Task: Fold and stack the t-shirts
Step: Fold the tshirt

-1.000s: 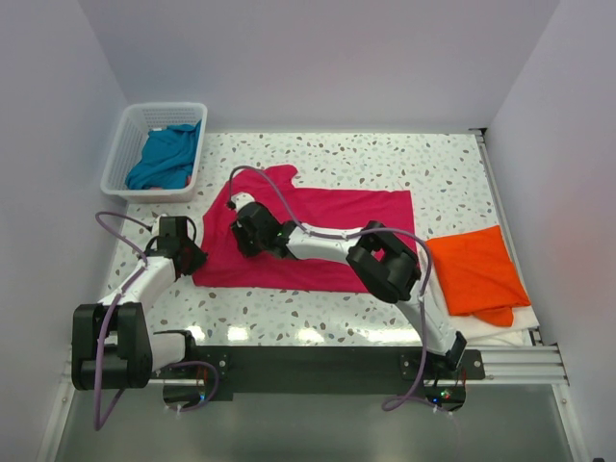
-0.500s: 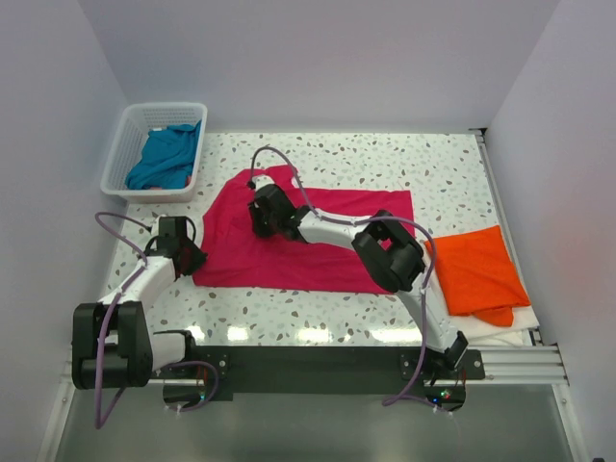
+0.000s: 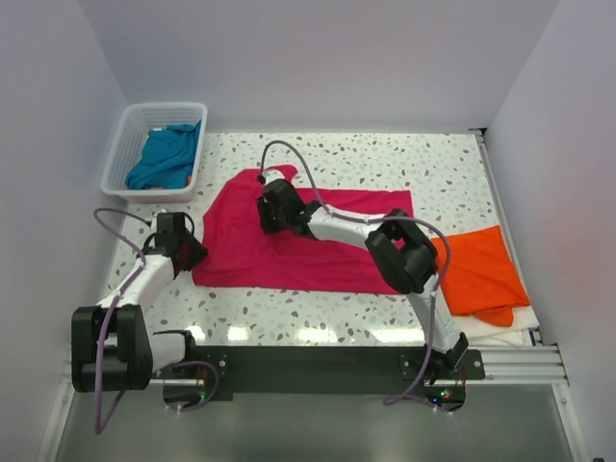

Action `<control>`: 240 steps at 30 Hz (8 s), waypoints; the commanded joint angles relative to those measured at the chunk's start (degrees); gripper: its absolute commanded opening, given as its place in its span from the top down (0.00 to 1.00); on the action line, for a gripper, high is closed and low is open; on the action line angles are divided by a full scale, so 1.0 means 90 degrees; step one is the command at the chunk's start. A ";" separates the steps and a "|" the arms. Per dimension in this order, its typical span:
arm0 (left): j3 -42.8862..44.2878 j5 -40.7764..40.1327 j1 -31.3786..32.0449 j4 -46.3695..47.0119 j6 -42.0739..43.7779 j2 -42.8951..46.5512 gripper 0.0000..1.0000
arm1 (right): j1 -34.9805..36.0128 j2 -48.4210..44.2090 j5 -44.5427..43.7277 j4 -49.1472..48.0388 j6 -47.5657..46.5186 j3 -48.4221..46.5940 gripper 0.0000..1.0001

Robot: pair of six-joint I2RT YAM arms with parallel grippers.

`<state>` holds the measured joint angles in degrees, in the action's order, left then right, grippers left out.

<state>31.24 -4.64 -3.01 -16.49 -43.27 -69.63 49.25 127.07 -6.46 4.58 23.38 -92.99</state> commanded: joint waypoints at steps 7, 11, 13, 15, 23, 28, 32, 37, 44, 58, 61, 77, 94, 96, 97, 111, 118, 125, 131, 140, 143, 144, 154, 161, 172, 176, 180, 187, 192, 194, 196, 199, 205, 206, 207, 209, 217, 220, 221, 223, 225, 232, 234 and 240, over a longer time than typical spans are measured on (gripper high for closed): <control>0.0669 0.0564 0.0001 0.0396 0.0267 0.1006 0.46 | -0.0852 -0.2971 -0.0990 0.0974 0.0458 0.1463 0.49; 0.0542 0.0682 0.0566 0.0494 0.0101 0.1203 0.46 | -0.1088 -0.4057 -0.1264 0.1502 0.0810 0.2652 0.44; 0.0425 0.0537 0.1073 0.0475 -0.0065 0.1290 0.46 | -0.1127 -0.4487 -0.1420 0.1784 0.0996 0.3113 0.41; 0.0250 0.0224 0.1416 0.0368 -0.0298 0.1475 0.46 | -0.1185 -0.5112 -0.1762 0.2097 0.1337 0.3709 0.38; -0.0512 -0.1534 0.2648 -0.0843 -0.1344 0.2374 0.29 | -0.1205 -0.7163 -0.2250 0.3454 0.2839 0.5847 0.34; -0.0825 -0.1759 0.2678 -0.1253 -0.1764 0.2570 0.26 | -0.1205 -0.8082 -0.2690 0.4168 0.3593 0.6357 0.25; -0.0864 -0.2042 0.2668 -0.1459 -0.2057 0.2590 0.28 | -0.1205 -0.8259 -0.3041 0.4500 0.3994 0.6504 0.16; -0.0786 -0.2092 0.2678 -0.1536 -0.2243 0.2209 0.30 | -0.1302 -0.8016 -0.3014 0.4171 0.3576 0.6446 0.15; -0.0718 -0.2297 0.2668 -0.1976 -0.2477 0.2345 0.30 | -0.2171 -0.7292 -0.2135 0.3642 0.2882 0.6475 0.16; -0.0601 -0.2462 0.2668 -0.2016 -0.2663 0.1770 0.34 | -0.2757 -0.7253 -0.1744 0.3652 0.2813 0.6572 0.19; -0.0601 -0.2589 0.2658 -0.1957 -0.2634 0.1701 0.33 | -0.2855 -0.7185 -0.1519 0.3467 0.2783 0.6631 0.23; -0.0776 -0.2404 0.1877 -0.1039 -0.2068 0.0872 0.33 | -0.2943 -0.6696 -0.1255 0.3056 0.2881 0.6826 0.38; -0.0747 -0.2189 0.1555 -0.0960 -0.1697 0.0929 0.93 | -0.3002 -0.6384 -0.0679 0.2714 0.2715 0.6895 0.95; -0.0737 -0.2179 0.1516 -0.1145 -0.1716 0.1202 0.99 | -0.3002 -0.6510 -0.0475 0.2811 0.2686 0.6895 1.00; -0.0737 -0.2160 0.1496 -0.1224 -0.1745 0.1300 1.00 | -0.3012 -0.6588 -0.0425 0.2870 0.2667 0.6885 1.00; -0.0571 -0.1965 0.1340 -0.2474 -0.2058 0.2833 1.00 | -0.3031 -0.8522 -0.0034 0.4499 0.2784 0.7012 1.00; -0.0318 -0.2033 0.1340 -0.2894 -0.2292 0.3185 1.00 | -0.3031 -0.9264 0.0180 0.5193 0.2940 0.7022 1.00; -0.0249 -0.2072 0.1340 -0.3080 -0.2419 0.3293 0.77 | -0.3031 -0.9538 0.0376 0.5458 0.3008 0.6983 0.86; 0.0073 -0.2160 0.1340 -0.3090 -0.2175 0.3205 0.33 | -0.3031 -0.9402 0.0191 0.5478 0.2764 0.6729 0.17; 0.0737 -0.1294 0.1350 -0.1530 -0.0644 0.2698 0.22 | -0.3022 -0.8749 0.0025 0.4756 0.2442 0.6203 0.09; 0.0835 -0.0970 0.1350 -0.0485 -0.0087 0.2240 0.23 | -0.3022 -0.8233 0.0034 0.4083 0.2072 0.5929 0.10; 0.1067 -0.0852 0.1359 -0.0376 -0.0018 0.2025 0.23 | -0.3022 -0.8104 0.0073 0.3685 0.1955 0.5715 0.10; 0.2992 -0.1378 0.2091 0.1099 0.2042 -0.1331 0.25 | -0.3031 -0.6278 -0.0034 0.2216 0.0909 0.4435 0.10; 0.4281 -0.1614 0.2092 0.1295 0.3166 -0.3209 0.26 | -0.3031 -0.5252 0.0267 0.1251 0.0635 0.3859 0.10; 0.5366 -0.0677 0.1780 0.1559 0.3870 -0.4987 0.30 | -0.3031 -0.3631 0.1069 0.0517 0.0518 0.2862 0.14; 0.5551 -0.0286 0.1721 0.1500 0.3870 -0.5242 0.32 | -0.3031 -0.3104 0.1420 0.0215 0.0635 0.2424 0.16; 0.5708 -0.0187 0.1711 0.1403 0.3987 -0.5447 0.32 | -0.3031 -0.2537 0.1616 0.0107 0.0762 0.1964 0.17; 0.6030 -0.0148 0.1682 0.1139 0.4007 -0.5750 0.33 | -0.3022 -0.1727 0.1889 -0.0118 0.0937 0.1349 0.17; 0.6186 -0.0070 0.1682 0.1022 0.3977 -0.5867 0.36 | -0.3002 -0.1170 0.2133 -0.0303 0.1162 0.0958 0.18; 0.6245 -0.0050 0.1682 0.1002 0.3968 -0.5887 0.37 | -0.2963 -0.0975 0.2163 -0.0313 0.1192 0.0773 0.18; 0.6265 -0.0021 0.1682 0.0973 0.3958 -0.5926 0.38 | -0.2905 -0.0867 0.2173 -0.0304 0.1221 0.0665 0.18; 0.6313 0.0018 0.1672 0.0954 0.3928 -0.5945 0.40 | -0.2827 -0.0652 0.2163 -0.0236 0.1211 0.0411 0.18; 0.6353 0.0155 0.1672 0.0924 0.3850 -0.5936 0.49 | -0.2709 -0.0330 0.2163 -0.0177 0.1270 0.0030 0.18; 0.6353 0.0174 0.1672 0.0924 0.3841 -0.5926 0.50 | -0.2680 -0.0291 0.2153 -0.0167 0.1280 -0.0038 0.18; 0.6343 0.0194 0.1672 0.0934 0.3831 -0.5916 0.52 | -0.2651 -0.0252 0.2144 -0.0167 0.1280 -0.0077 0.18; 0.6343 0.0204 0.1672 0.0934 0.3831 -0.5897 0.54 | -0.2612 -0.0134 0.2143 -0.0138 0.1280 -0.0204 0.18; 0.6382 0.0252 0.1662 0.0963 0.3801 -0.5809 0.59 | -0.2543 0.0237 0.2124 -0.0099 0.1319 -0.0566 0.18; 0.6392 0.0252 0.1662 0.1002 0.3772 -0.5799 0.60 | -0.2524 0.0383 0.2085 -0.0108 0.1377 -0.0703 0.18; 0.6401 0.0233 0.1672 0.1002 0.3762 -0.5799 0.60 | -0.2504 0.0413 0.2075 -0.0137 0.1406 -0.0751 0.18; 0.6450 0.0262 0.1652 0.1012 0.3733 -0.5789 0.60 | -0.2494 0.0539 0.2036 -0.0147 0.1494 -0.0849 0.18; 0.6450 0.0291 0.1652 0.1022 0.3694 -0.5751 0.60 | -0.2475 0.0705 0.2046 -0.0235 0.1650 -0.0927 0.20; 0.6294 0.0438 0.1643 0.1071 0.3606 -0.5604 0.62 | -0.2328 0.1213 0.1939 -0.0479 0.2324 -0.1240 0.33; 0.6216 0.0448 0.1643 0.1110 0.3577 -0.5536 0.62 | -0.2270 0.1301 0.1822 -0.0636 0.2490 -0.1298 0.37; 0.6070 0.0087 0.1604 0.1188 0.3548 -0.5262 0.60 | -0.2201 0.1487 0.1655 -0.0821 0.2793 -0.1328 0.55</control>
<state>86.32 -2.11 12.36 -8.03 -10.41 -121.95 28.91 138.28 10.50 -1.30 46.02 -103.53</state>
